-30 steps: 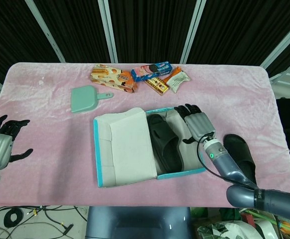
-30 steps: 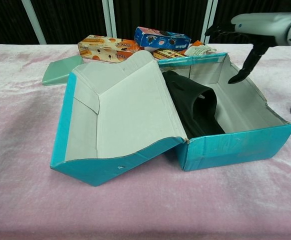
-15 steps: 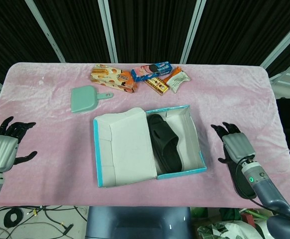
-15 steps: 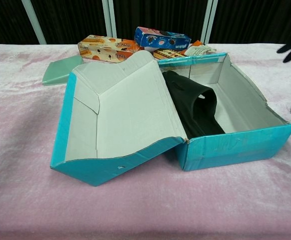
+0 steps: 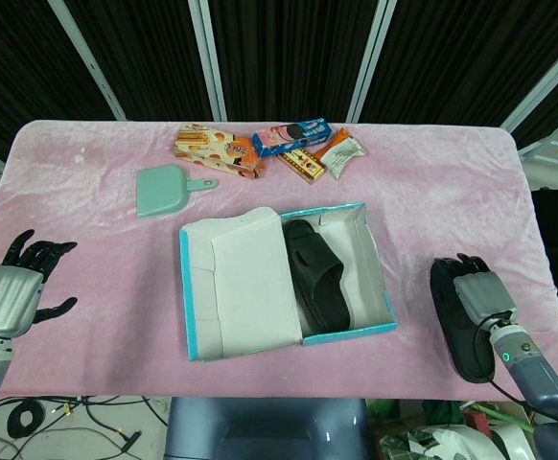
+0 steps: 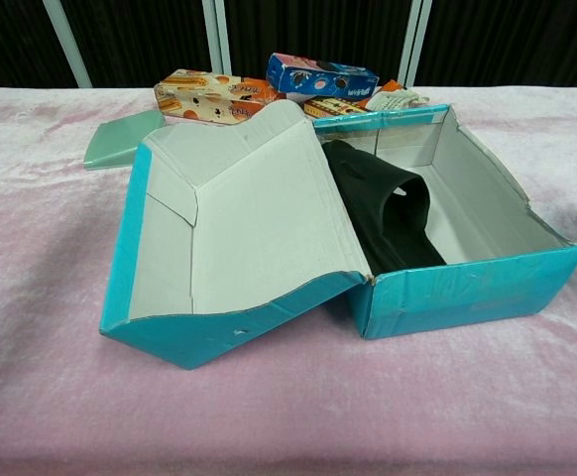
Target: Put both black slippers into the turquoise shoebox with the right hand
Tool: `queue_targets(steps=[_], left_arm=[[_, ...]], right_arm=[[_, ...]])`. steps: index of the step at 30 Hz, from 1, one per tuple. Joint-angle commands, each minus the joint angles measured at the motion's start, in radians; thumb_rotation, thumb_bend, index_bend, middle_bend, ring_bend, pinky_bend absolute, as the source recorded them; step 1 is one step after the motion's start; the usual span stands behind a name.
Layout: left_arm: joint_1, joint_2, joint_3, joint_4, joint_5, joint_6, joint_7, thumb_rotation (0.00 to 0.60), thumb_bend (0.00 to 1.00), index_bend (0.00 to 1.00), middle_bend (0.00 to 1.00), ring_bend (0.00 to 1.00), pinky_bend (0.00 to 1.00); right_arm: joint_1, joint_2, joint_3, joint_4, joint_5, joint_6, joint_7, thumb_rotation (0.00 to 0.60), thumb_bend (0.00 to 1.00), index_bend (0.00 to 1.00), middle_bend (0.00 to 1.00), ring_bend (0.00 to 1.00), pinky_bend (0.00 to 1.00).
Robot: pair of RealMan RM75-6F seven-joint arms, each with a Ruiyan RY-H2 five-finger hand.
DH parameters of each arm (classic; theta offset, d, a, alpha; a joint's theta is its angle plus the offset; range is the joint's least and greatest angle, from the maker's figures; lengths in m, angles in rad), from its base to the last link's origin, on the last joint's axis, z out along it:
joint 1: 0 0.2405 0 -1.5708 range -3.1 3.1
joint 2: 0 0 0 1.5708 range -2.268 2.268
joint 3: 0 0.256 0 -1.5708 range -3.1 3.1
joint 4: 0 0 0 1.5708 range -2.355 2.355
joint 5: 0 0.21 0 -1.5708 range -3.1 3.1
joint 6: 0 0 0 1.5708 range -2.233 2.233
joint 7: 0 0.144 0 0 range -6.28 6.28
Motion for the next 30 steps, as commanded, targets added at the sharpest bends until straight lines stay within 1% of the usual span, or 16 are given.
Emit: queue_targets(steps=[1,4,9,15,17,20,25,27,30], left_arm=[[0.002,-0.001,0.001,-0.001,0.0,0.001,0.003,0.6,0.0,0.2,0.29,0.22,0.1],[0.004,-0.004,0.003,-0.004,0.001,0.003,0.005,0.6,0.0,0.2,0.29,0.22,0.1],[0.009,-0.008,0.006,-0.003,-0.001,0.006,0.007,0.6,0.0,0.2,0.29,0.22,0.1],[0.016,-0.014,0.009,0.005,-0.008,0.006,0.0,0.6,0.0,0.2,0.29,0.22,0.1],[0.019,-0.015,0.01,0.011,-0.011,0.006,-0.004,0.6,0.0,0.2,0.29,0.22,0.1],[0.022,-0.016,0.01,0.018,-0.014,0.008,-0.011,0.6,0.0,0.2,0.29,0.22,0.1],[0.021,-0.019,0.009,0.026,-0.014,0.007,-0.018,0.6,0.0,0.2,0.29,0.22,0.1],[0.021,-0.02,0.008,0.029,-0.013,0.006,-0.021,0.6,0.0,0.2,0.29,0.22,0.1],[0.02,-0.021,0.008,0.032,-0.011,0.006,-0.023,0.6,0.0,0.2,0.29,0.22,0.1]], right_arm=[[0.0,-0.02,-0.004,0.032,0.011,-0.028,-0.002,0.6,0.0,0.03,0.13,0.0,0.1],[0.008,-0.047,0.007,0.081,0.023,-0.065,0.023,0.6,0.0,0.03,0.13,0.0,0.1],[0.031,-0.066,0.027,0.135,0.03,-0.119,0.05,0.6,0.0,0.06,0.15,0.0,0.1],[0.059,-0.078,0.041,0.178,0.049,-0.177,0.056,0.6,0.0,0.14,0.19,0.0,0.1],[0.069,-0.087,0.041,0.201,0.062,-0.205,0.053,0.6,0.02,0.17,0.21,0.0,0.1],[0.081,-0.104,0.038,0.233,0.087,-0.239,0.046,0.6,0.07,0.23,0.26,0.03,0.1],[0.079,-0.107,0.039,0.237,0.097,-0.238,0.045,0.6,0.16,0.49,0.44,0.17,0.1],[0.074,-0.103,0.04,0.229,0.096,-0.227,0.045,0.6,0.18,0.54,0.48,0.21,0.1],[0.068,-0.092,0.042,0.211,0.09,-0.207,0.044,0.6,0.18,0.55,0.5,0.23,0.1]])
